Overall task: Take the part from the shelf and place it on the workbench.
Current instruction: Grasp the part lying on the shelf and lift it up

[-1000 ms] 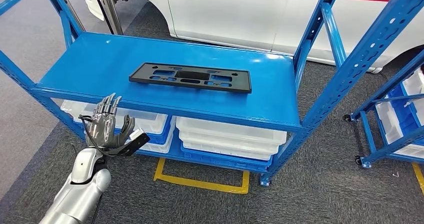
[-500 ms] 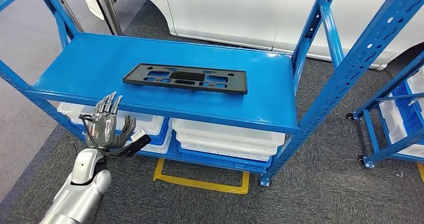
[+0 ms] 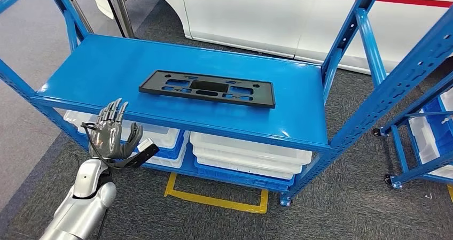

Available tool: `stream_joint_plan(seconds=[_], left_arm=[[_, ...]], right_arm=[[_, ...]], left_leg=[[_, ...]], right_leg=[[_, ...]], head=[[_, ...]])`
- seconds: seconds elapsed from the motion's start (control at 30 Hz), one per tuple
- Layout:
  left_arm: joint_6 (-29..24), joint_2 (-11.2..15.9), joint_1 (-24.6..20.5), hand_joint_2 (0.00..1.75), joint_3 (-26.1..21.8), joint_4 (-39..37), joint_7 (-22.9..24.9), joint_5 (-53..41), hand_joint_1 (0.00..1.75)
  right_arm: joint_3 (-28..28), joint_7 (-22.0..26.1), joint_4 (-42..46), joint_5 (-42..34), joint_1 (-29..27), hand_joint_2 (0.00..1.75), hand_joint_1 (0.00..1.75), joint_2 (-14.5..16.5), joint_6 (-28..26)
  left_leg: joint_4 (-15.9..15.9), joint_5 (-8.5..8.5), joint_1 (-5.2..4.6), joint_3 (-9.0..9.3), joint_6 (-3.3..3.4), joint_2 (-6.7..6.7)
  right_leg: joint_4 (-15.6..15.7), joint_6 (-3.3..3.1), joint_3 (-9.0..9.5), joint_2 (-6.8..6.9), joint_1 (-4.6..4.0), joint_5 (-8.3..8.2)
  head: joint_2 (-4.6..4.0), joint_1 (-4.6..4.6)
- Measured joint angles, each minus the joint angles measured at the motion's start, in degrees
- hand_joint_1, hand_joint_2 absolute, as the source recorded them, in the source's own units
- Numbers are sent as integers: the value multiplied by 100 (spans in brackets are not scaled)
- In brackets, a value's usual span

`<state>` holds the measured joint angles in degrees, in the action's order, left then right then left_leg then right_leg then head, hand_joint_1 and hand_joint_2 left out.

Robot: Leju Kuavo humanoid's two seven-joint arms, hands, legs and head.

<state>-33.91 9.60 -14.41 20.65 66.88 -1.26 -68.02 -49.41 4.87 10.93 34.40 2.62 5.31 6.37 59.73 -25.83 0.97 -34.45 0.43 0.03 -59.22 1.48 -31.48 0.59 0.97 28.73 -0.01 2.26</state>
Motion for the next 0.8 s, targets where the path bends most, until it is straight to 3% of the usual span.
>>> stream_joint_plan(seconds=[0.07,0.17,0.2,0.23,0.27,0.33,0.37,0.43,0.47,0.57,0.67,0.7,0.73,0.8], left_arm=[[-1,0,-7,0,1,33,-12,-9,0],[0,-1,-1,0,3,59,-25,-29,0],[1,-3,8,0,5,59,-27,-34,0],[1,-4,13,0,8,61,-28,-38,0],[1,-6,16,0,10,65,-30,-40,0],[1,-8,12,0,15,80,-31,-47,0],[0,-9,11,0,20,86,-31,-51,0],[-3,-11,10,0,28,93,-30,-57,0],[-6,-14,11,0,30,97,-30,-63,0],[-22,-12,2,0,32,131,-30,-86,0],[-32,7,3,0,33,136,-26,-90,0],[-32,10,14,0,34,134,-25,-90,0],[-32,11,21,0,34,133,-23,-92,0],[-31,11,10,0,36,131,-25,-97,0]], right_arm=[[1,0,0,4,6,0,0,0,-10],[2,-1,-1,7,3,0,0,0,-10],[2,-1,-1,9,2,0,0,0,-10],[3,-2,-2,11,-1,0,0,0,-9],[3,-2,-2,13,-5,0,0,-1,-9],[3,-3,-2,14,-15,0,0,-24,-6],[3,-3,-3,14,-17,0,0,-37,2],[3,-5,-6,14,-15,0,0,-66,13],[4,-6,-7,14,-10,0,0,-62,16],[5,-5,-8,13,-10,0,0,-49,22],[5,-4,-8,8,-16,0,0,-45,29],[5,-4,-9,5,-14,0,0,-44,33],[5,-4,-9,2,-14,0,0,-42,36],[6,-3,-9,1,-14,0,0,-39,38]], left_leg=[[-25,-7,4,35,86,-19],[-30,-51,-42,74,178,-30],[-30,-69,-68,96,197,-37],[-30,-91,-95,126,214,-48],[-31,-116,-123,169,223,-61],[-36,-175,-169,254,228,-78],[-40,-200,-173,278,218,-85],[-56,-224,-154,288,176,-90],[-76,-226,-142,297,151,-95],[77,-350,-146,277,74,-71],[1005,-689,-62,-240,-66,-55],[1234,-709,-18,-412,-118,-51],[1277,-622,26,-497,-170,-45],[792,-181,111,-380,-280,-20]], right_leg=[[-287,33,-125,2,15,166],[-1340,36,-739,-6,8,551],[-1554,21,-901,-7,-1,550],[-1567,-8,-967,-9,-18,434],[-1359,-58,-922,-15,-45,213],[-653,-228,-660,-48,-122,-250],[-349,-311,-536,-63,-158,-370],[-109,-408,-430,-78,-209,-373],[-41,-417,-403,-76,-219,-369],[216,-390,-190,-42,-125,-410],[326,-362,-36,-25,-54,-378],[317,-339,-11,-25,-34,-347],[299,-305,13,-26,-8,-308],[213,-205,64,-27,61,-200]], head=[[0,-2],[-1,-4],[-1,-4],[0,-4],[0,-4],[1,3],[0,7],[0,15],[0,12],[1,18],[0,23],[0,23],[1,23],[1,24]])
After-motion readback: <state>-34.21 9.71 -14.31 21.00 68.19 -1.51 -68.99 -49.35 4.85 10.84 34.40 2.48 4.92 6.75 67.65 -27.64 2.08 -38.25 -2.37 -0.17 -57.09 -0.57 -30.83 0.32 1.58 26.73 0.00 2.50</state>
